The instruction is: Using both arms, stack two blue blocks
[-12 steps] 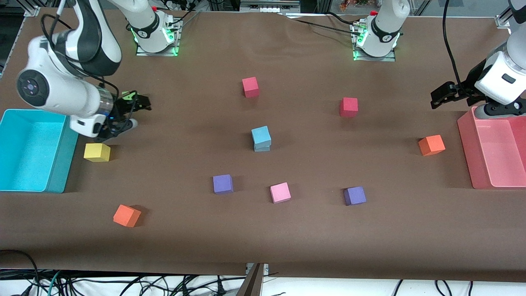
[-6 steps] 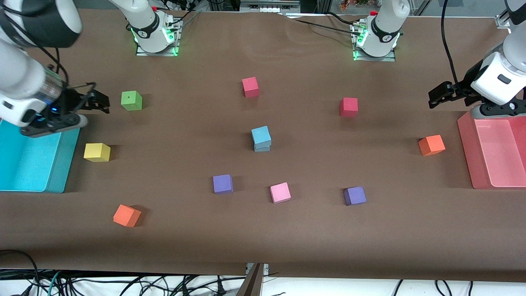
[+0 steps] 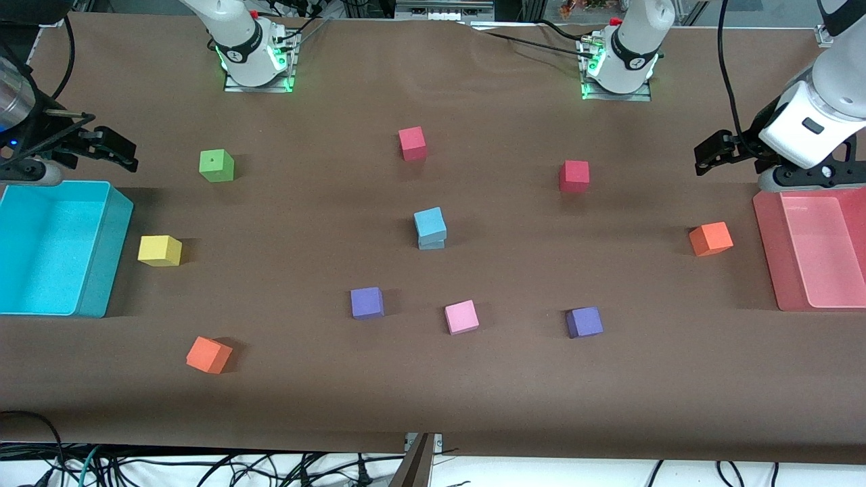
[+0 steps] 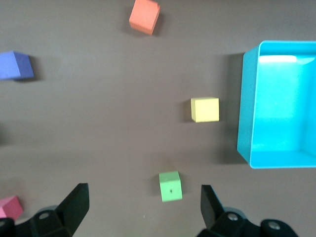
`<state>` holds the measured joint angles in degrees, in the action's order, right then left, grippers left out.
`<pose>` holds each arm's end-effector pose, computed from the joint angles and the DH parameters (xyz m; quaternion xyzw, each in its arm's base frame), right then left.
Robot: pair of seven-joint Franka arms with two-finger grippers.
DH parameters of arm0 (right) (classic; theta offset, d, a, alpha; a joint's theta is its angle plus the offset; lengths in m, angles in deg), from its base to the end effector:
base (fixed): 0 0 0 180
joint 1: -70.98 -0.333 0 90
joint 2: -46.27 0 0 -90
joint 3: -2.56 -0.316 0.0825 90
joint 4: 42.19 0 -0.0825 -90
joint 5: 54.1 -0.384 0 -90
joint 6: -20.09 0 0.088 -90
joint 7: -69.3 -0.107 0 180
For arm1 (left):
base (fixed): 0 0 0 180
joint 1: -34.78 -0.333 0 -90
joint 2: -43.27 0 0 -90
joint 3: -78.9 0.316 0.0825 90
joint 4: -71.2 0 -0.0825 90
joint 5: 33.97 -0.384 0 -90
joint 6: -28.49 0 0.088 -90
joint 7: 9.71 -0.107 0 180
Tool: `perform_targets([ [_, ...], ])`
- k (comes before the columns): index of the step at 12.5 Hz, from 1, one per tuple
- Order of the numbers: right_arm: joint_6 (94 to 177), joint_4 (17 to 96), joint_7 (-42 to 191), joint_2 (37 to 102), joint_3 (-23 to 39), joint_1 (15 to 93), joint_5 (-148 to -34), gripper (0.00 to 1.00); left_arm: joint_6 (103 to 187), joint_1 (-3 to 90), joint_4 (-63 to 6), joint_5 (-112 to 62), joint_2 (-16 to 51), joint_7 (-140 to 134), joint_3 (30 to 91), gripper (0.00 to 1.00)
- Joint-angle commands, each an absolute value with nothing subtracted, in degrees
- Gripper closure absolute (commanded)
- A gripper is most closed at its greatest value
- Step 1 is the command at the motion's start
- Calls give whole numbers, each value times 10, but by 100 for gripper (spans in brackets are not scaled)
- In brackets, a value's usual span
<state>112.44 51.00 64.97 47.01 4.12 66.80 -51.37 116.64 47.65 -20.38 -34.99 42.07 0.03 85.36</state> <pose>0.5600 0.0208 0.5946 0.9995 -0.0136 -0.0123 0.0248 0.5524 -0.0607 0.5973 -0.9987 -0.0290 0.0385 0.0156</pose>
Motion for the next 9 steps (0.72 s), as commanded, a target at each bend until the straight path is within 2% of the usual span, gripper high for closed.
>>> perform_targets([
  [1, 1144, 548, 650, 455, 34, 681, -518, 0, 1166, 479, -214, -357, 428, -10, 856, 0],
  [9, 1140, 542, 689, 465, 32, 698, -532, 0, 1165, 479, -214, -357, 425, -10, 858, 0],
])
